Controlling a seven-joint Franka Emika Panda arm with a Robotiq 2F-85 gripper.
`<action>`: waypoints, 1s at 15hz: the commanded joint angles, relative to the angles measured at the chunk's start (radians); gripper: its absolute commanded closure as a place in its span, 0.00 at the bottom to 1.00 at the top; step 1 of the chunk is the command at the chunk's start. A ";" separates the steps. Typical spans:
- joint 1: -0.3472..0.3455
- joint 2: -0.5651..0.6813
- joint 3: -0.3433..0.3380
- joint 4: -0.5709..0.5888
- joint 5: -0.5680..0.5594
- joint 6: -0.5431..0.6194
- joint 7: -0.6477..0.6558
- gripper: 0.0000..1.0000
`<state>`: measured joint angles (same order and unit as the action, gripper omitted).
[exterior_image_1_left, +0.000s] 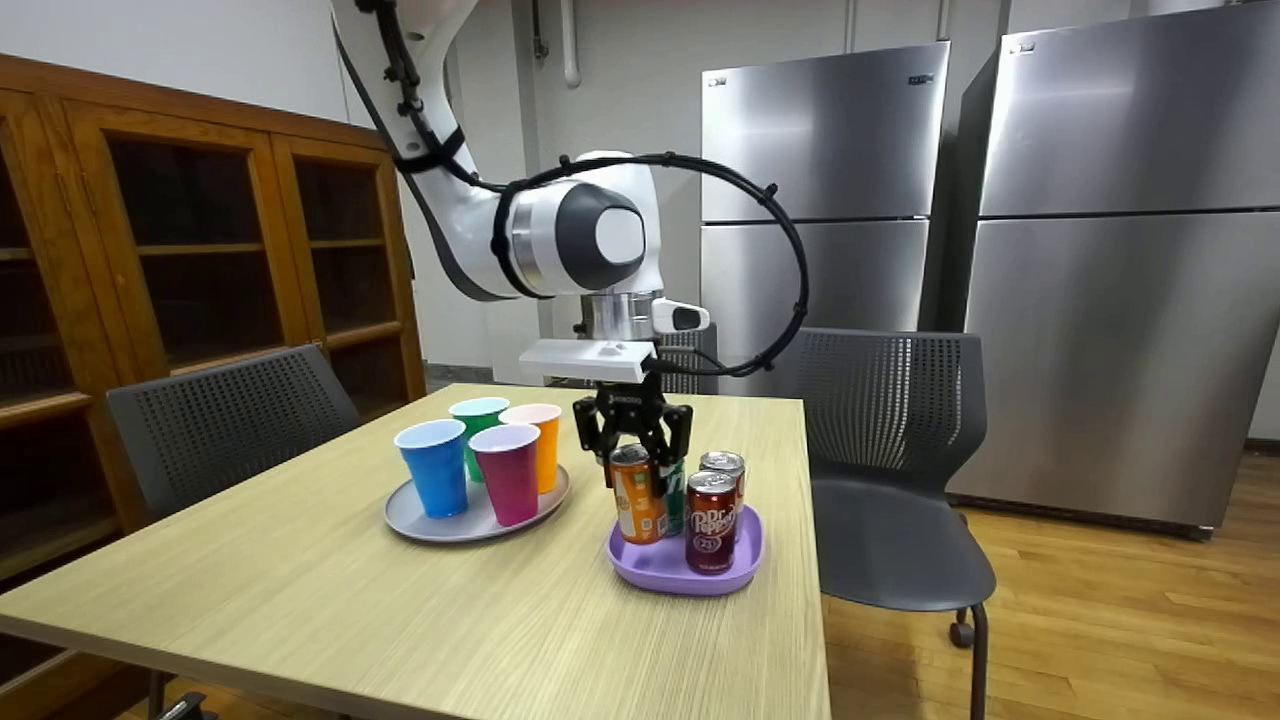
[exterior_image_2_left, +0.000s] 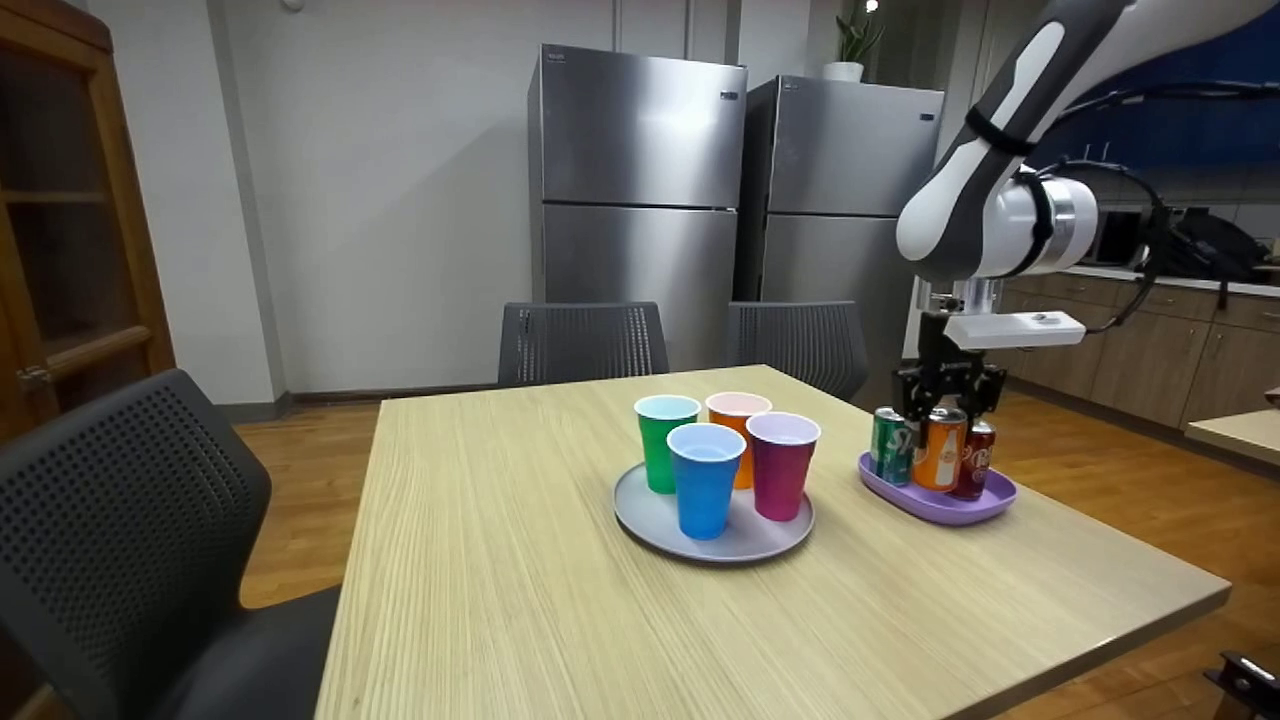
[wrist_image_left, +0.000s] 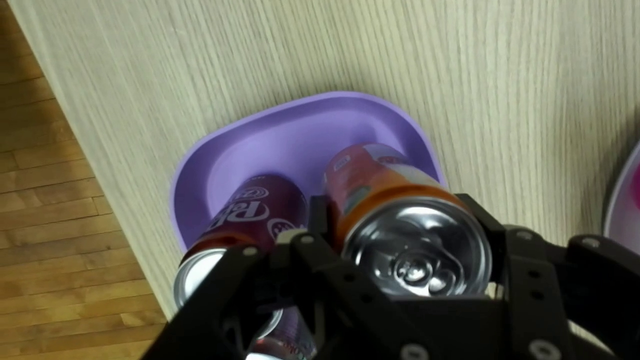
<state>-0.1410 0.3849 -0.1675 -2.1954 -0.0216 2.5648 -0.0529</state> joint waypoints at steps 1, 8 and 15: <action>-0.024 0.033 0.019 0.061 0.019 -0.055 -0.010 0.62; -0.030 0.072 0.022 0.093 0.025 -0.071 -0.011 0.62; -0.037 0.100 0.027 0.112 0.036 -0.072 -0.016 0.62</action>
<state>-0.1512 0.4756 -0.1653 -2.1215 -0.0043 2.5357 -0.0534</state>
